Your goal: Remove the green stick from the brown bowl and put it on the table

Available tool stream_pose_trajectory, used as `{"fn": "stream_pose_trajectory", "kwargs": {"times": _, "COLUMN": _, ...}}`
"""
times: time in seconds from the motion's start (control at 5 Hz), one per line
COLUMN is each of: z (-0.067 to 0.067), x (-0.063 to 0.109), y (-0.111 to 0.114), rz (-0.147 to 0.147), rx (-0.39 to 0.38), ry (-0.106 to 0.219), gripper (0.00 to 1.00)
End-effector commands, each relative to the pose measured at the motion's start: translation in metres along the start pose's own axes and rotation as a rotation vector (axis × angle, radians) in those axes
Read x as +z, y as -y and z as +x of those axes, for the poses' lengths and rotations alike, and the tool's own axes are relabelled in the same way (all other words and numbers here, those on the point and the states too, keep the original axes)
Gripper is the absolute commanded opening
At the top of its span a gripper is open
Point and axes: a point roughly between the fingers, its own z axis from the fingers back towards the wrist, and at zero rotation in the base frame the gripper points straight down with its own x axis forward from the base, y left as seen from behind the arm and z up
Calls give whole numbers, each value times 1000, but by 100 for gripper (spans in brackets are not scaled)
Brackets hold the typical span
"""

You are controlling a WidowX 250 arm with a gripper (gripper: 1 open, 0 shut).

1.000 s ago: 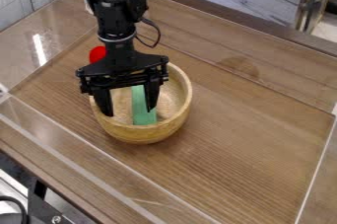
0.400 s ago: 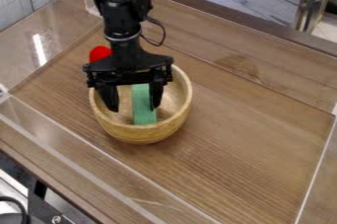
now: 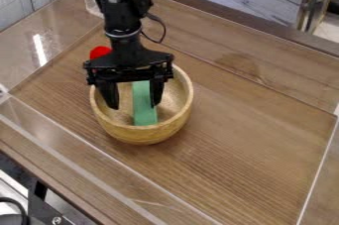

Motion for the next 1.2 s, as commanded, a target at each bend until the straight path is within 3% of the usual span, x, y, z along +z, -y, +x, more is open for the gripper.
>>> {"fn": "stream_pose_trajectory", "kwargs": {"times": 0.0, "z": 13, "x": 19, "y": 10, "rz": -27, "rx": -4, "ry": 67, "gripper": 100}}
{"fn": "stream_pose_trajectory", "kwargs": {"times": 0.4, "z": 22, "x": 10, "y": 5, "rz": -26, "rx": -5, "ry": 69, "gripper": 100}}
{"fn": "stream_pose_trajectory", "kwargs": {"times": 0.6, "z": 15, "x": 8, "y": 3, "rz": -20, "rx": 71, "ry": 75, "gripper": 0}}
{"fn": "stream_pose_trajectory", "kwargs": {"times": 0.8, "z": 12, "x": 13, "y": 8, "rz": -22, "rx": 60, "ry": 76, "gripper": 0}}
{"fn": "stream_pose_trajectory", "kwargs": {"times": 1.0, "z": 10, "x": 29, "y": 17, "rz": -40, "rx": 41, "ry": 77, "gripper": 0}}
